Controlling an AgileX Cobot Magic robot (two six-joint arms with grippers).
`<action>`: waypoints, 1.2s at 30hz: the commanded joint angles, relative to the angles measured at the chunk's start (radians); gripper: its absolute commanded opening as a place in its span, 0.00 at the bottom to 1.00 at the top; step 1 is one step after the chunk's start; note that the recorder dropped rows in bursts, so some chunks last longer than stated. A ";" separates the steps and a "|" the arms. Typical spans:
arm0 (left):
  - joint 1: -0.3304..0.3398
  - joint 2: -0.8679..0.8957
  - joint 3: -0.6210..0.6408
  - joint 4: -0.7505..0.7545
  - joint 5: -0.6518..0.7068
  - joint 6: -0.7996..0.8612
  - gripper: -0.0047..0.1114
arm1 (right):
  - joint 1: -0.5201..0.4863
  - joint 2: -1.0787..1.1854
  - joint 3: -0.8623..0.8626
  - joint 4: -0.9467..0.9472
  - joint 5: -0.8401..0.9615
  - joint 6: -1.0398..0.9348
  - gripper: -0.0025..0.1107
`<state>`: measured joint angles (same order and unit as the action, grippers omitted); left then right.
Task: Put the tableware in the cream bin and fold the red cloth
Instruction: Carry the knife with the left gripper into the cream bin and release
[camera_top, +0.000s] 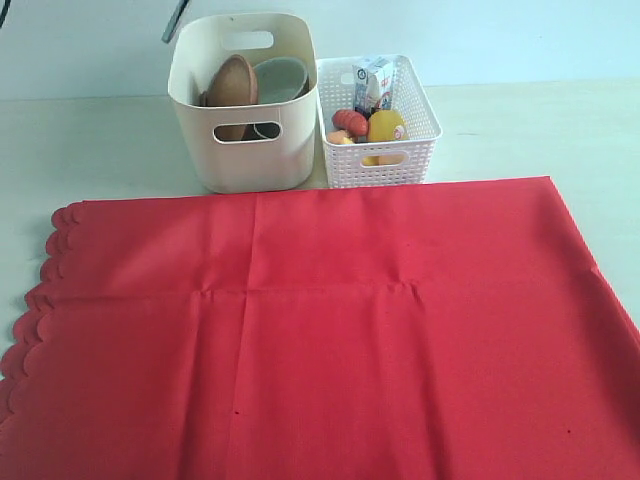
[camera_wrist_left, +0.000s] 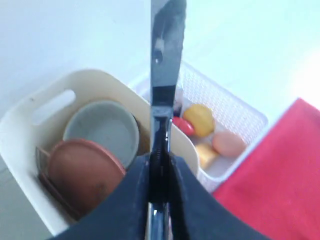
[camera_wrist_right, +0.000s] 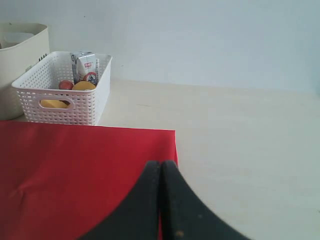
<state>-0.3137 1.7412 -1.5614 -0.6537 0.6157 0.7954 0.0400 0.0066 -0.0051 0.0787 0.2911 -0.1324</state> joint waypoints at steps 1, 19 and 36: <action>0.003 0.030 0.001 -0.105 -0.180 -0.007 0.04 | -0.006 -0.007 0.005 0.001 -0.009 0.003 0.02; 0.003 0.351 -0.076 -0.330 -0.491 0.009 0.04 | -0.006 -0.007 0.005 0.001 -0.009 0.003 0.02; -0.006 0.466 -0.119 -0.330 -0.395 0.011 0.42 | -0.006 -0.007 0.005 -0.001 -0.009 0.003 0.02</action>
<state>-0.3155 2.2067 -1.6721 -0.9754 0.2102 0.8013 0.0400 0.0066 -0.0051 0.0787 0.2911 -0.1324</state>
